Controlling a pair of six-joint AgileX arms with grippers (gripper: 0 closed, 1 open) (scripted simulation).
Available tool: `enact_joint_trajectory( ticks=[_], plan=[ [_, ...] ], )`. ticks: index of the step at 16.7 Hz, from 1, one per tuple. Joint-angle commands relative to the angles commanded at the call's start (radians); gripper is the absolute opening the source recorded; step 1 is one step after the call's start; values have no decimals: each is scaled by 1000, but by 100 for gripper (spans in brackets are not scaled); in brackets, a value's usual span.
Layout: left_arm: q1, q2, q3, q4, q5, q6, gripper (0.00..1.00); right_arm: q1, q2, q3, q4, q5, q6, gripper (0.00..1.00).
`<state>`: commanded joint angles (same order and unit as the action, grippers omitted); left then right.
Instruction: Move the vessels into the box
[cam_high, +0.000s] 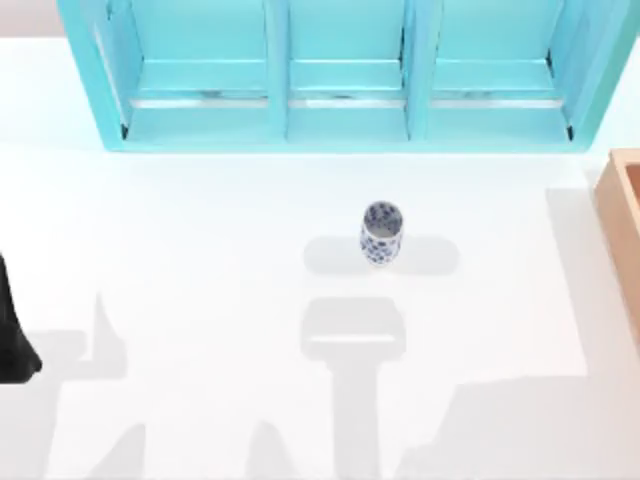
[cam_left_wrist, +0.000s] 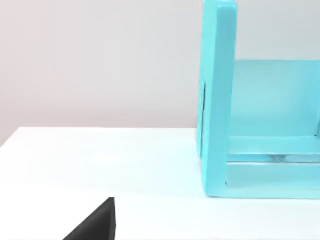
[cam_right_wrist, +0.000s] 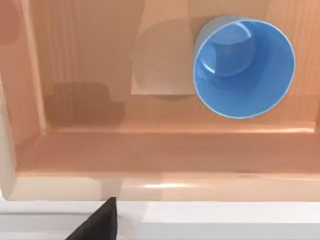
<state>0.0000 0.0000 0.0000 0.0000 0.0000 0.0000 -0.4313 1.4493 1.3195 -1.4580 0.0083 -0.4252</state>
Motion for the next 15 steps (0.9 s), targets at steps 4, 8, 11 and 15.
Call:
enact_joint_trajectory(
  ticks=[4, 8, 11, 15],
  plan=[
    [0, 0, 0, 0, 0, 0, 100, 1, -8, 84, -76, -6, 3, 100],
    [0, 0, 0, 0, 0, 0, 100, 4, -4, 82, -73, -6, 4, 100],
    [0, 0, 0, 0, 0, 0, 100, 69, 52, 147, -77, -12, 68, 100],
    [0, 0, 0, 0, 0, 0, 100, 301, 238, 365, -94, 0, 280, 100]
  ],
)
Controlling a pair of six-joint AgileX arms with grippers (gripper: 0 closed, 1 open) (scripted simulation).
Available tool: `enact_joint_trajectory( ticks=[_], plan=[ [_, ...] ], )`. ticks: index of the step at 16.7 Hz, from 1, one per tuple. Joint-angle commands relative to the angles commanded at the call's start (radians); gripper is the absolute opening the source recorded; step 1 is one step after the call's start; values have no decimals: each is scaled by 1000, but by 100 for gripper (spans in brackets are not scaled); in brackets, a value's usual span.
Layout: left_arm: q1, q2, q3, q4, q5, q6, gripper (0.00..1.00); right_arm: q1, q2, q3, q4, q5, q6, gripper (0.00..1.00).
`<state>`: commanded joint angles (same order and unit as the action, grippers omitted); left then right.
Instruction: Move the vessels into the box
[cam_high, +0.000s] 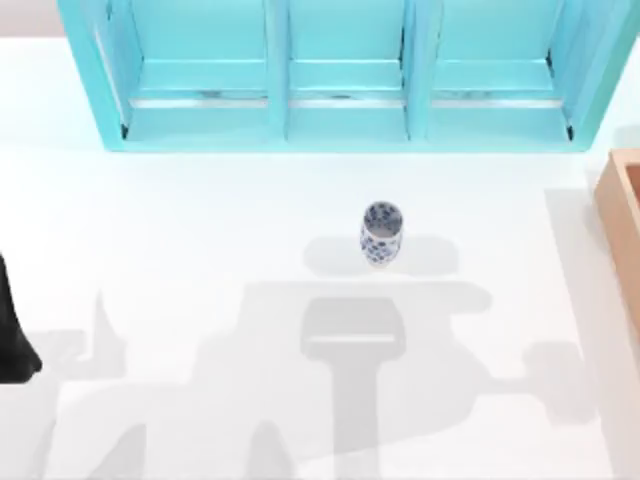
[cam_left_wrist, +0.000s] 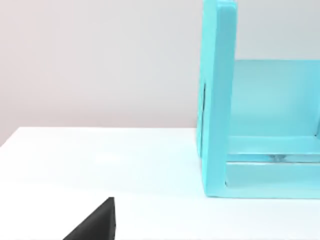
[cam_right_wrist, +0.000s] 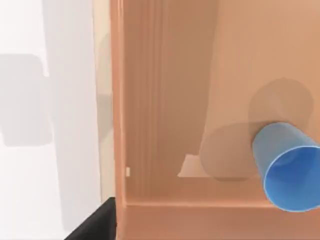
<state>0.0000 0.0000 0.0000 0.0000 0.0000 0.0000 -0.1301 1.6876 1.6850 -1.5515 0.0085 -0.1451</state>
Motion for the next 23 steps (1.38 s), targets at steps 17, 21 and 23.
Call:
enact_joint_trajectory(
  ticks=[17, 21, 23],
  plan=[
    [0, 0, 0, 0, 0, 0, 100, 764, 810, 885, -13, 58, 800, 100],
    [0, 0, 0, 0, 0, 0, 100, 760, 808, 882, -14, 59, 798, 100],
    [0, 0, 0, 0, 0, 0, 100, 760, 806, 866, 2, 58, 797, 100]
  ],
)
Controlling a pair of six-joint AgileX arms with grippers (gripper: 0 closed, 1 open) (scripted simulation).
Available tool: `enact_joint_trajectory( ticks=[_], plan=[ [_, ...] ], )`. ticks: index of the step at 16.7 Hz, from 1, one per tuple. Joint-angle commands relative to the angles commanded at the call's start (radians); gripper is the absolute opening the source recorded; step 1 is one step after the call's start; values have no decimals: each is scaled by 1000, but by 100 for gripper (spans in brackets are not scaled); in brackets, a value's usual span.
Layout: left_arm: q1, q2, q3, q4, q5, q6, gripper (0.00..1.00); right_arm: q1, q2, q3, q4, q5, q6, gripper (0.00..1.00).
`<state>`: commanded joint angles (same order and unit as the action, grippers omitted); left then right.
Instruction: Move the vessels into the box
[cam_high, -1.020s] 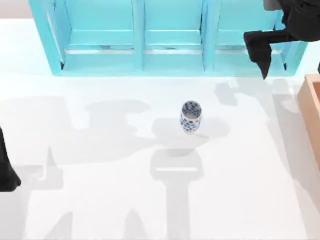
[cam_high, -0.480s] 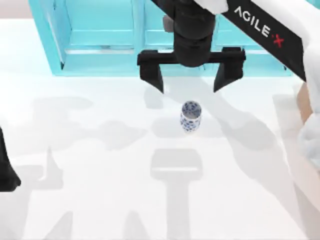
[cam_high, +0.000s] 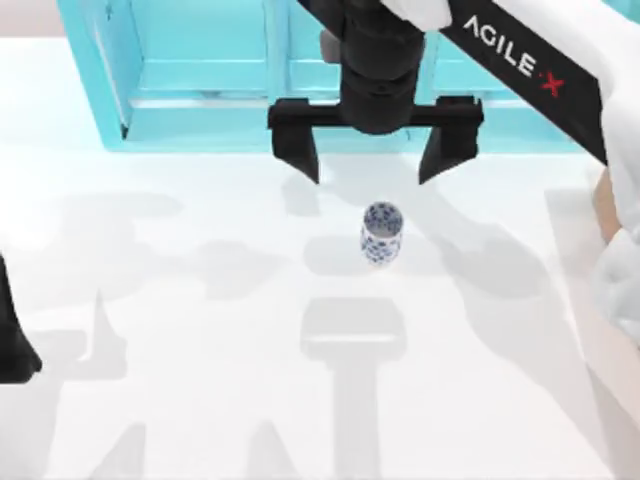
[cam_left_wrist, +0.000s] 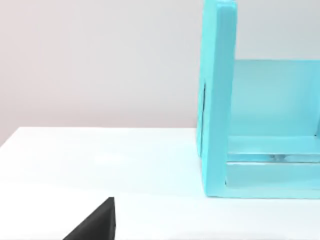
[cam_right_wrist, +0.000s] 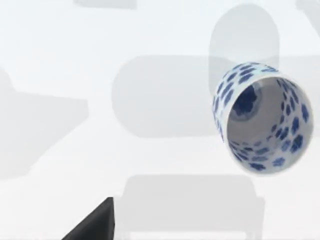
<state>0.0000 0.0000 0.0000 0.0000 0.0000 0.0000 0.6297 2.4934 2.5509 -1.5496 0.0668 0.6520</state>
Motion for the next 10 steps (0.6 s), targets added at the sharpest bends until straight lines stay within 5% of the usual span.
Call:
enact_joint_trajectory(
  ticks=[10],
  plan=[
    [0, 0, 0, 0, 0, 0, 100, -6, -15, -404, 389, -1, -8, 100]
  ],
)
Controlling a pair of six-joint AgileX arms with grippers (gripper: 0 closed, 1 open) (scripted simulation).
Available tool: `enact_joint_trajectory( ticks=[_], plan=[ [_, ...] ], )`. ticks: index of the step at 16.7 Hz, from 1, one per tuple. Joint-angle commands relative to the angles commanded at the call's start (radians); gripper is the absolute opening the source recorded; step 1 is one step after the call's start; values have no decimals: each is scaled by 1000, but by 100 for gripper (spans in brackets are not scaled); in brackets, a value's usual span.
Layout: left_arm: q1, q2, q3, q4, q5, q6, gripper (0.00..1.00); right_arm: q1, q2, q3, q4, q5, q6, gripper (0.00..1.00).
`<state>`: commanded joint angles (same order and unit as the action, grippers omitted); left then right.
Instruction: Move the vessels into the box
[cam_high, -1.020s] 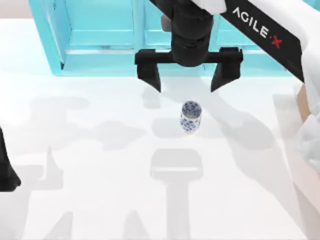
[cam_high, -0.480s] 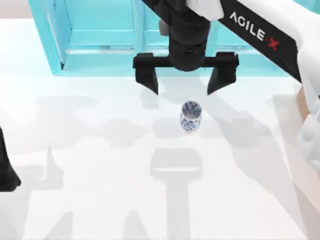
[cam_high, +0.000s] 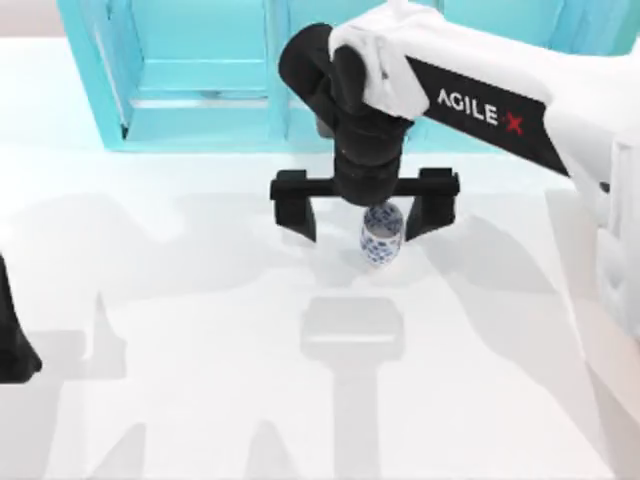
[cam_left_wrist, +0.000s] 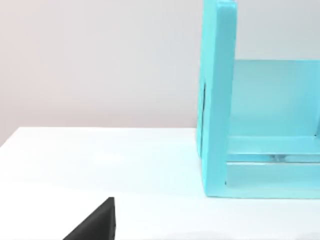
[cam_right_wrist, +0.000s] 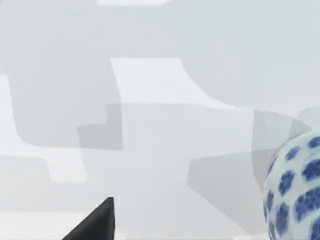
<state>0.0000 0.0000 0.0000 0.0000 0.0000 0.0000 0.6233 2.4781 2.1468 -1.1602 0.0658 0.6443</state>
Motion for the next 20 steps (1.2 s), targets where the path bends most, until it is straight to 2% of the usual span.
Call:
enact_joint_trajectory(
  ticks=[5, 18, 20],
  plan=[
    [0, 0, 0, 0, 0, 0, 100, 0, 0, -10, 10, 0, 0, 100],
    [0, 0, 0, 0, 0, 0, 100, 0, 0, -10, 10, 0, 0, 2],
    [0, 0, 0, 0, 0, 0, 100, 0, 0, -10, 10, 0, 0, 0]
  ],
)
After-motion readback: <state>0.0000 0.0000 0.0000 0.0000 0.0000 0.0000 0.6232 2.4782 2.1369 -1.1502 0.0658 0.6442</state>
